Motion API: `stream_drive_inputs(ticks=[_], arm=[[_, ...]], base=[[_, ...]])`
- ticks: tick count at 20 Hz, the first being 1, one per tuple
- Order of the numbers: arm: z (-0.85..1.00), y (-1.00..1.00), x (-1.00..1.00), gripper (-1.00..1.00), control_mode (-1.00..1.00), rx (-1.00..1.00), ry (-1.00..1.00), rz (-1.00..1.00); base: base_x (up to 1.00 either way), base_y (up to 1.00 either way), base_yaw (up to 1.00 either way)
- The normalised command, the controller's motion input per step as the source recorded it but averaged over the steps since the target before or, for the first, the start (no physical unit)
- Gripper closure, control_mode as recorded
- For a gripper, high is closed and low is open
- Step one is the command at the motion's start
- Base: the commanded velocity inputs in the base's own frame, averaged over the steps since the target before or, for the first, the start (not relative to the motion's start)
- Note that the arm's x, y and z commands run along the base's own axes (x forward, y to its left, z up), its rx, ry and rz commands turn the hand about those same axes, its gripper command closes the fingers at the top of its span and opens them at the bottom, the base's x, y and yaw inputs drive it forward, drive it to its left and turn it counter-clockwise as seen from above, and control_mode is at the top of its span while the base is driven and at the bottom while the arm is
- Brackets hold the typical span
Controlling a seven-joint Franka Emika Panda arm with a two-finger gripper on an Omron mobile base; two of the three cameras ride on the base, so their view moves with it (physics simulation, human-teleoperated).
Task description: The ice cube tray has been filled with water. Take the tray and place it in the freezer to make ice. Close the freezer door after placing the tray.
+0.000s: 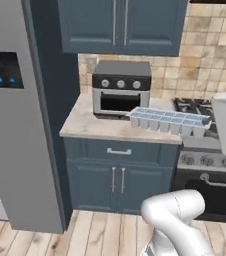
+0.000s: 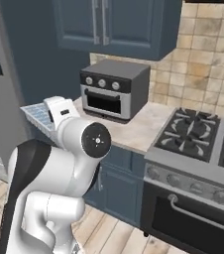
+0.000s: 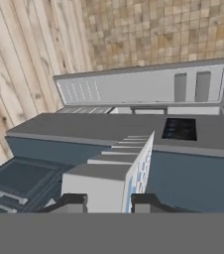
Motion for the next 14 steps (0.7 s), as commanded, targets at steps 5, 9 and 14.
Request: stream_drive_inputs(ticks=[5,9,14], arm=[[0.00,0.00,0.00,1.00,1.00,0.00,0.00,0.00],[0.00,0.00,0.00,1.00,1.00,0.00,0.00,0.00],[0.00,0.00,0.00,1.00,1.00,0.00,0.00,0.00]], base=[[0.11,0.94,-0.17],[-0.37,0.85,-0.22],[-0.27,0.85,-0.27]])
